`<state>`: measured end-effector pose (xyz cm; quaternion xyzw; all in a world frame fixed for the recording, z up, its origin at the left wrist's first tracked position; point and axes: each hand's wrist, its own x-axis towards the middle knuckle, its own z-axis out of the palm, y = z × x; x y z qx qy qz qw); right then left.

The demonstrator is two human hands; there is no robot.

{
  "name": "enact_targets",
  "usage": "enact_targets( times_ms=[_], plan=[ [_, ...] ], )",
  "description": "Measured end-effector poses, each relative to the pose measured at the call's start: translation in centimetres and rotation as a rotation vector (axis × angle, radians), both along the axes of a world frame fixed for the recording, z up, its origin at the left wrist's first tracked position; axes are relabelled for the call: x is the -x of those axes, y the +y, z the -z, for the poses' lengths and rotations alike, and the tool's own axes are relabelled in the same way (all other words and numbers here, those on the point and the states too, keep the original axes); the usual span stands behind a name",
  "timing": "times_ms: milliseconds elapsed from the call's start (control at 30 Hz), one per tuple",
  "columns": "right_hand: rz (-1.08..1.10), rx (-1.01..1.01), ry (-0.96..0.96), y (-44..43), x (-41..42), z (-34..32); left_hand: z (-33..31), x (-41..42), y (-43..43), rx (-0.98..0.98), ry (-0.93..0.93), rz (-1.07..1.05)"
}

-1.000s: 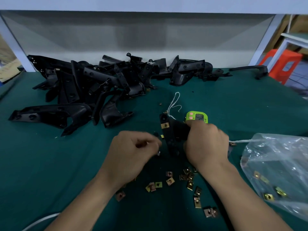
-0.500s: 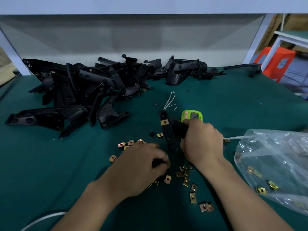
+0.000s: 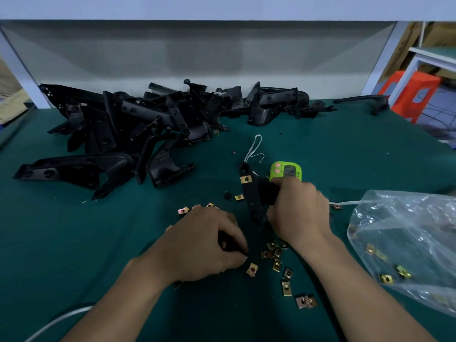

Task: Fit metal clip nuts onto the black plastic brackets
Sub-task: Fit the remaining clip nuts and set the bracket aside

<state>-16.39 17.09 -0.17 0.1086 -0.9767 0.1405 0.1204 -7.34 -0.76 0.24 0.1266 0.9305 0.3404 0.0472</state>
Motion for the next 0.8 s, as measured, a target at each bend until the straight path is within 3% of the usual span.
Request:
enact_targets(
  times_ms=[167, 367, 467, 567, 800],
  plan=[
    [0.014, 0.021, 0.013, -0.2, 0.1, 0.3, 0.3, -0.1, 0.5, -0.095, 0.099, -0.170],
    [0.021, 0.013, 0.033, -0.3, -0.1, 0.2, -0.1, 0.4, 0.9, -0.587, 0.129, -0.594],
    [0.022, 0.009, 0.036, -0.3, -0.1, 0.1, -0.5, 0.5, 0.5, -0.874, 0.012, -0.585],
    [0.014, 0.007, 0.024, -0.3, -0.2, 0.1, -0.7, 0.6, 0.3, -1.025, -0.062, -0.525],
    [-0.007, 0.011, 0.018, -0.5, -0.4, -0.2, -0.6, 0.6, 0.3, -0.985, -0.065, -0.482]
  ],
)
